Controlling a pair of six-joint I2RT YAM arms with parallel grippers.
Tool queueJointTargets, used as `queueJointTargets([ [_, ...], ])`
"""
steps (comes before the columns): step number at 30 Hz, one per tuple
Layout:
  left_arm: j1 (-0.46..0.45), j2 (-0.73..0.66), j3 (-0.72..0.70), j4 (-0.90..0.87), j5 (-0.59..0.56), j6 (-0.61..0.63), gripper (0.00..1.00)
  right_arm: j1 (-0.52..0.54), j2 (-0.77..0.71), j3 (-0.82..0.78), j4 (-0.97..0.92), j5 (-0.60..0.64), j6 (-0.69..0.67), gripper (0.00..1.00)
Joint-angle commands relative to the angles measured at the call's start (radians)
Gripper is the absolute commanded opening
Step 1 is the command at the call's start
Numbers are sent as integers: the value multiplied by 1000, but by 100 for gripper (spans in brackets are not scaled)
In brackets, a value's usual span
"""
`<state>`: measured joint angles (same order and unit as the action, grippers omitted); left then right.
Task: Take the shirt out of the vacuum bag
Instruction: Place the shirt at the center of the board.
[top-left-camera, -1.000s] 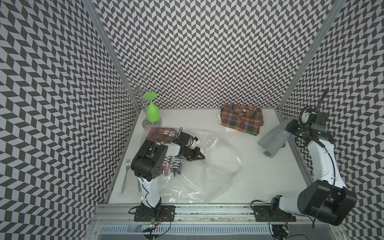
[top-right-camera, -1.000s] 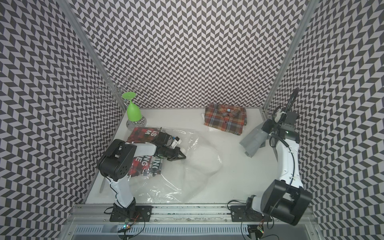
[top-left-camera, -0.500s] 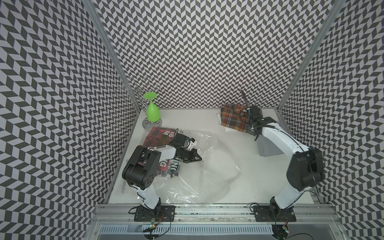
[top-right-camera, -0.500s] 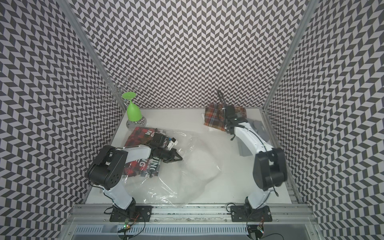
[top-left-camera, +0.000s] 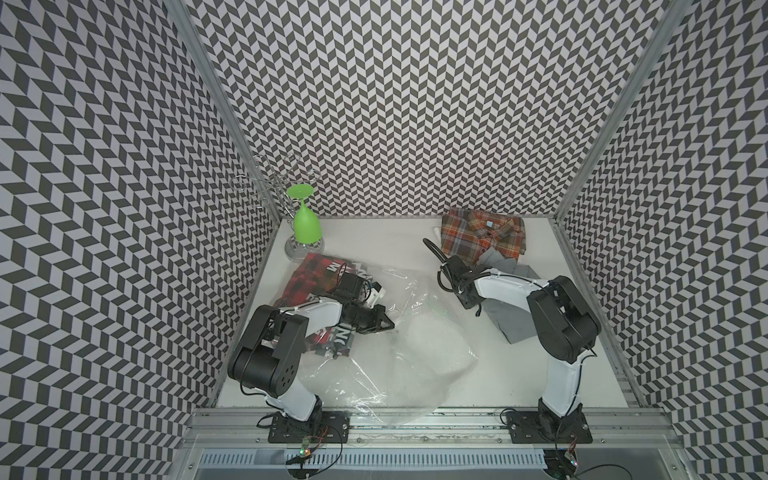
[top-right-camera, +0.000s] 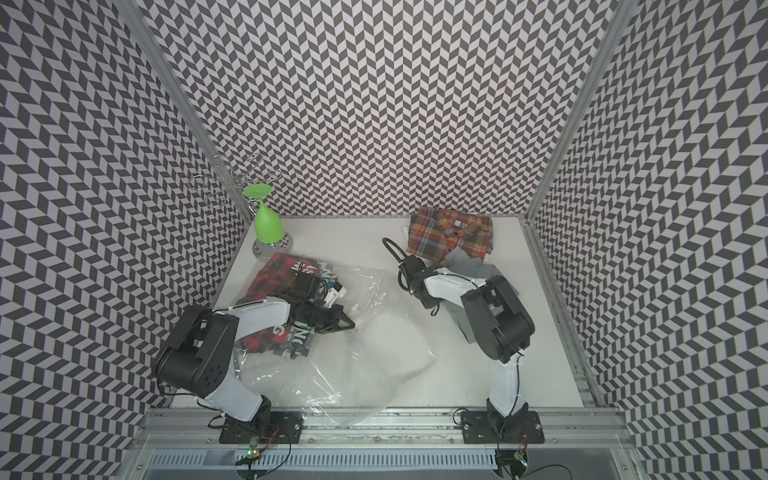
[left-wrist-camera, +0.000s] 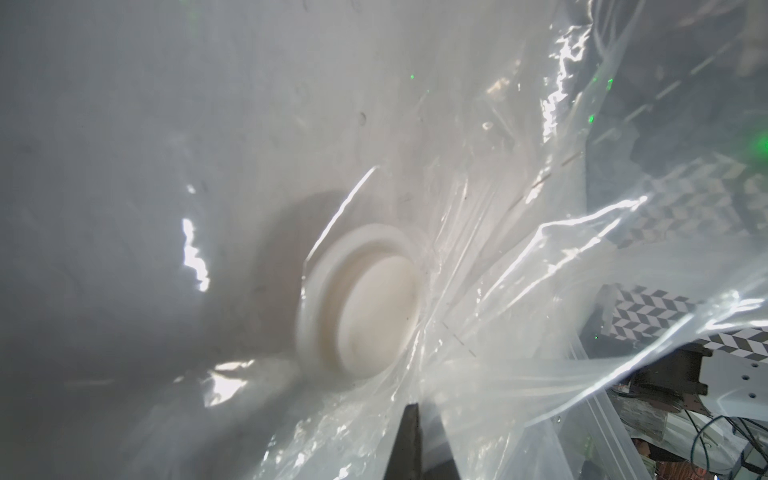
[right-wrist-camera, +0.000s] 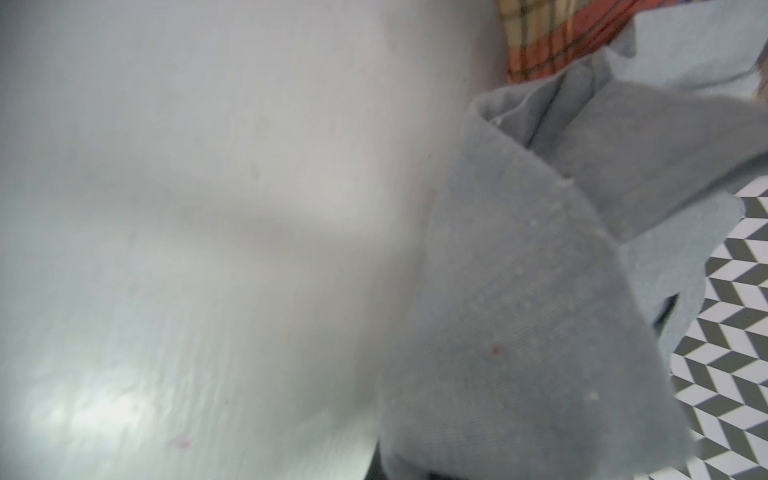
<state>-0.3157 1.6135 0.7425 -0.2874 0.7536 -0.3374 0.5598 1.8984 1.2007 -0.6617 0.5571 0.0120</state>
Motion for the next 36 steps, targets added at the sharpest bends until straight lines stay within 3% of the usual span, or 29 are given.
queueJointTargets([
  [1,6,-12,-12,-19,-11,7,0,24,-112,-72,3,-158,38,6],
  [5,6,-13,-22,-18,-11,4,0,26,-221,-136,2,-301,33,37],
  [8,6,-17,-34,-19,-11,8,0,25,-292,-135,8,-343,32,61],
  [11,6,-21,-32,-27,-13,12,0,4,-368,-99,6,-418,41,74],
  [17,6,-29,-11,-33,-16,10,0,-226,-443,-12,4,-656,152,79],
  [22,7,-17,-7,-28,-13,15,0,-414,-320,72,6,-791,321,82],
  [25,8,-13,-6,-24,-10,14,0,-415,-199,131,-30,-734,375,83],
  [29,7,-11,-3,-20,-8,16,0,-413,-111,129,60,-708,453,81],
  [36,10,-6,-3,-17,-7,24,0,-393,33,232,3,-591,451,80],
])
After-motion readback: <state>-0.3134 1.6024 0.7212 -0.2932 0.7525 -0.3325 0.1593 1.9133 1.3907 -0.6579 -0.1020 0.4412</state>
